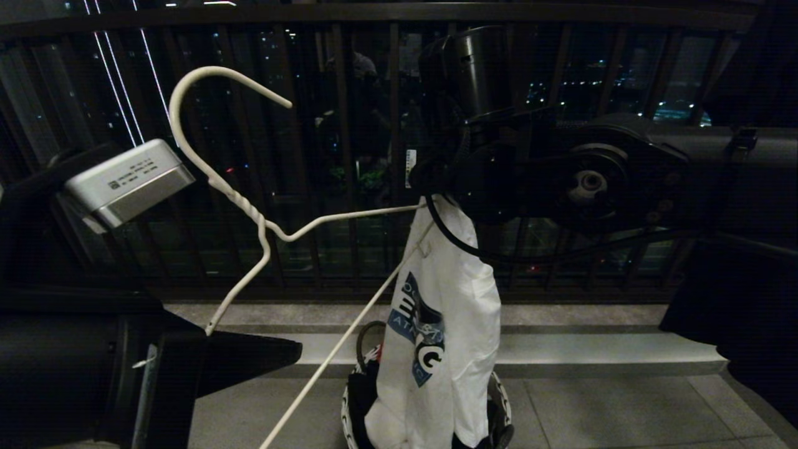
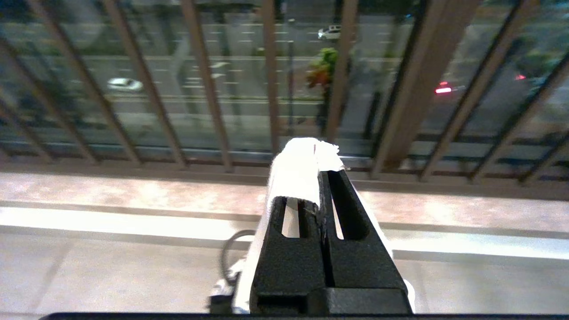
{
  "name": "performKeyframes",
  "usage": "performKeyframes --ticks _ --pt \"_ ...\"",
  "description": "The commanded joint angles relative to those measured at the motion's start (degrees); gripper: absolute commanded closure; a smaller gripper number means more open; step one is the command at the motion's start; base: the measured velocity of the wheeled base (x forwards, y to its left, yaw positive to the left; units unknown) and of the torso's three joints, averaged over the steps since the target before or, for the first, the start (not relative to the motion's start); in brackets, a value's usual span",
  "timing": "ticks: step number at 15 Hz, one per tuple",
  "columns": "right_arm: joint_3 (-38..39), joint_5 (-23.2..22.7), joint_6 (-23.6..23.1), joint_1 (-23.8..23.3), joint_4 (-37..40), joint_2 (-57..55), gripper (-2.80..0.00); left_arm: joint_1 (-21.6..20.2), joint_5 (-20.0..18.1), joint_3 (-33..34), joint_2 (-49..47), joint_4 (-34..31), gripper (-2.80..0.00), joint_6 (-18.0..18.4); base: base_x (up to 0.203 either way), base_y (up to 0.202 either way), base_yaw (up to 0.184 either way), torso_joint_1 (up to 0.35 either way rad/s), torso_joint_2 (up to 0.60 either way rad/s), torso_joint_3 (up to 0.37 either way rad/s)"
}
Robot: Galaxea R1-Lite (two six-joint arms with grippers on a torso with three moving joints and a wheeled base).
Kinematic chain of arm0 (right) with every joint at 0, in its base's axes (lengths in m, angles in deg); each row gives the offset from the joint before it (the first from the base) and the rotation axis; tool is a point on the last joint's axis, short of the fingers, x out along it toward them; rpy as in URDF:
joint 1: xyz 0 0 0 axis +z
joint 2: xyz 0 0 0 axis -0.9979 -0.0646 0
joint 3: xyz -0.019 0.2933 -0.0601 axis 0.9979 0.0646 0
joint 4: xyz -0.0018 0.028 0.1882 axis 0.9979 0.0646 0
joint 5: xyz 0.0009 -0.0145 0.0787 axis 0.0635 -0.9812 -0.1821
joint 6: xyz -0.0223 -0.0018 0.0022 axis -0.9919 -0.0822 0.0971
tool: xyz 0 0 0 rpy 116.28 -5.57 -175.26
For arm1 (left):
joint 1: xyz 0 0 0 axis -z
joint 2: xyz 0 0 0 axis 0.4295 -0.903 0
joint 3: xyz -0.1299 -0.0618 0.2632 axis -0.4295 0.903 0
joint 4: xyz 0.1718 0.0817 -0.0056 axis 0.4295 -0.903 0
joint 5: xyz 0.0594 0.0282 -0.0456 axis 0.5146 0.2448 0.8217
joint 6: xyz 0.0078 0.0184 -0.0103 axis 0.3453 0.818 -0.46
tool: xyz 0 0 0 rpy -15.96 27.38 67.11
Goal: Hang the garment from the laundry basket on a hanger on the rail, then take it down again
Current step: Hang the clothes on the clothes rack
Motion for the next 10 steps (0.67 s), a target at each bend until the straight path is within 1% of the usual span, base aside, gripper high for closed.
performKeyframes --ticks 1,3,6,8,10 --pt "0.00 0.06 0.77 0.00 0.11 0.06 0.00 0.29 0.06 -0.23 -1.36 0.07 0.00 -0.82 0.000 0.000 0.000 0.000 0.00 0.000" --pt "0.00 -0.03 1.05 0.09 0.12 0.12 0.00 0.30 0.41 -0.21 -2.40 1.13 0.00 -1.50 0.000 0.000 0.000 0.000 0.00 0.000" --pt "0.00 -0.03 1.14 0.44 0.30 0.15 0.00 0.29 3.14 -0.03 -3.45 2.12 0.00 -2.26 0.000 0.000 0.000 0.000 0.00 0.000" --pt "0.08 -0.03 1.22 0.77 0.44 0.24 0.00 0.29 3.67 0.22 -4.13 3.88 0.00 -2.63 0.000 0.000 0.000 0.000 0.00 0.000" --pt "0.08 -0.03 1.90 1.21 1.13 0.66 0.00 0.29 5.40 0.23 -5.19 4.38 0.00 -3.67 0.000 0.000 0.000 0.000 0.00 0.000"
